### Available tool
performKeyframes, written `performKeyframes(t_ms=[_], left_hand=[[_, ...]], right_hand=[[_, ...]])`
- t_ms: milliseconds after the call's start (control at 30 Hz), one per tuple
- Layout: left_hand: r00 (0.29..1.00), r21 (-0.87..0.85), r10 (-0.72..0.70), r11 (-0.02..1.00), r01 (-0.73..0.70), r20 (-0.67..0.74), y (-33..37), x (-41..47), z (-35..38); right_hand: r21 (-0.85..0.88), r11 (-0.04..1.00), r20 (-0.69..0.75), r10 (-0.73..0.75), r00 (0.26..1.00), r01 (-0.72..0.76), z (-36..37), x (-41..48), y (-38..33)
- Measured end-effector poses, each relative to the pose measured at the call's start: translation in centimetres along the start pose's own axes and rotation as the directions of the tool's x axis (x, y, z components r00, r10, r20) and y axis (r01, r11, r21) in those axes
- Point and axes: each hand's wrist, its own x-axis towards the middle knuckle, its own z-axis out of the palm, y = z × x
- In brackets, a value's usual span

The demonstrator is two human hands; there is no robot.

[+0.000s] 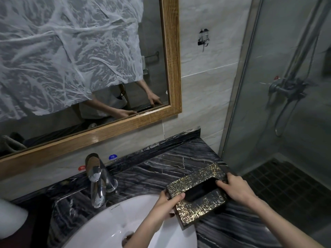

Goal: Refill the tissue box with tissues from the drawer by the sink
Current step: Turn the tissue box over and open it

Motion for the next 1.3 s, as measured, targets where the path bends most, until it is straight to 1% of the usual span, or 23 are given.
performKeyframes(t_ms=[167,300,433,600,767,867,967,1067,1167,1233,1300], left_hand=[[0.994,0.017,-0.018,1.0,0.016,0.109,-1.6,-0.7,0.9],[0.985,0.082,-0.085,0.994,0.073,0.151,-3.1,-1.1,1.5],[0.973,0.176,-0.162,0.975,0.133,0.163,-4.3,-1.7,1.8],[0.971,0.241,-0.187,0.959,0.147,0.149,-4.7,-2.3,1.8],[0.973,0.255,-0.185,0.956,0.145,0.141,-4.9,-2.7,1.8],[0.969,0.257,-0.211,0.951,0.173,0.129,-5.2,-3.0,1.9],[0.965,0.256,-0.232,0.947,0.195,0.125,-5.5,-3.2,2.0],[0.962,0.265,-0.243,0.943,0.203,0.128,-5.6,-3.3,2.0],[0.961,0.351,-0.25,0.916,0.194,0.12,-5.2,-3.5,1.9],[0.977,0.461,-0.195,0.877,0.136,0.083,-4.7,-3.7,1.8],[0.996,0.552,-0.076,0.833,0.04,0.043,-4.1,-3.8,2.0]], right_hand=[[-0.07,0.995,0.062,-0.061,0.996,0.065,-0.9,-0.5,2.0],[-0.11,0.985,0.123,-0.118,0.985,0.132,-1.5,-1.0,2.7],[-0.122,0.97,0.168,-0.187,0.968,0.208,-1.7,-1.4,3.0],[-0.105,0.954,0.179,-0.261,0.949,0.282,-1.4,-1.0,2.8],[-0.076,0.961,0.194,-0.246,0.95,0.265,-0.8,-0.3,2.6],[-0.088,0.964,0.191,-0.231,0.954,0.251,-0.2,0.0,2.7],[-0.064,0.973,0.169,-0.207,0.963,0.221,0.5,0.1,3.2],[0.007,0.982,0.12,-0.19,0.974,0.191,1.2,-0.1,3.8],[0.076,0.983,0.061,-0.171,0.983,0.166,1.8,-0.8,4.1],[0.138,0.977,0.007,-0.163,0.987,0.161,2.3,-1.4,4.4],[0.205,0.966,-0.05,-0.149,0.988,0.156,2.7,-2.1,4.7]])
